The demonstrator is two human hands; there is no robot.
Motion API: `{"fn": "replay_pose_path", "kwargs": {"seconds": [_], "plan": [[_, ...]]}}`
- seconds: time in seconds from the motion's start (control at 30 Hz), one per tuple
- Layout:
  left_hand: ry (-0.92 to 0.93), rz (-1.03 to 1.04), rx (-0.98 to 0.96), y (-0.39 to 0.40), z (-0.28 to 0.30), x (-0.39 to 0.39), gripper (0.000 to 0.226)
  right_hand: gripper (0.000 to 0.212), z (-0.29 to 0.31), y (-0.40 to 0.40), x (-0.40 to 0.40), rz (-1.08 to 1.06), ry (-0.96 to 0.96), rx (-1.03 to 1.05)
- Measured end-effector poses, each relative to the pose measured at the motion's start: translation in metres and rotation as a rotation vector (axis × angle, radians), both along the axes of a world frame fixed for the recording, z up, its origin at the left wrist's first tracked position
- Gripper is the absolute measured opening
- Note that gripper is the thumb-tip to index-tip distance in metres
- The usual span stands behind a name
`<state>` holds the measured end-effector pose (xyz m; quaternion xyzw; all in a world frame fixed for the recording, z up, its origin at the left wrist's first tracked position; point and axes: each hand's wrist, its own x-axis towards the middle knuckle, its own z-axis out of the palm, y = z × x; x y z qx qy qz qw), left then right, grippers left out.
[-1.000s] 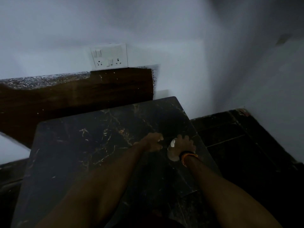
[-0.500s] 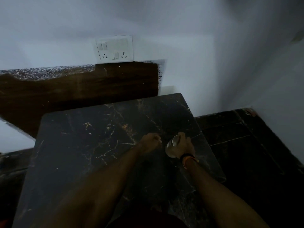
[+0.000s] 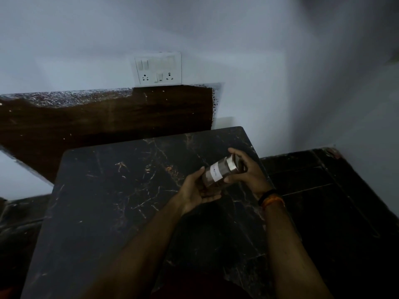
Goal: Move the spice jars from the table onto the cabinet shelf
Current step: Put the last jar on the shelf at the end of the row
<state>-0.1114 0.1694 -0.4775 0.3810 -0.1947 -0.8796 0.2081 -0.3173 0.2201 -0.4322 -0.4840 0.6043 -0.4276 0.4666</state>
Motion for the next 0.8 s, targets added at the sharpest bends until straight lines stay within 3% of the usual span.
{"fn": "replay_pose_path", "kwargs": {"seconds": [0.27, 0.37, 0.47, 0.8], "plan": [[0.277, 0.15, -0.057, 0.001, 0.028, 0.004, 0.052, 0.08, 0.022, -0.011, 0.015, -0.153, -0.414, -0.172], [0.286, 0.101, -0.194, 0.002, 0.042, 0.001, 0.047, 0.067, 0.032, -0.016, 0.023, -0.201, -0.523, -0.215], [0.261, 0.047, -0.331, 0.004, 0.055, -0.003, 0.059, 0.064, 0.045, -0.018, 0.027, -0.24, -0.621, -0.209], [0.226, 0.071, -0.502, 0.003, 0.079, -0.007, 0.065, 0.058, 0.079, -0.032, 0.025, -0.211, -0.601, -0.208]]}}
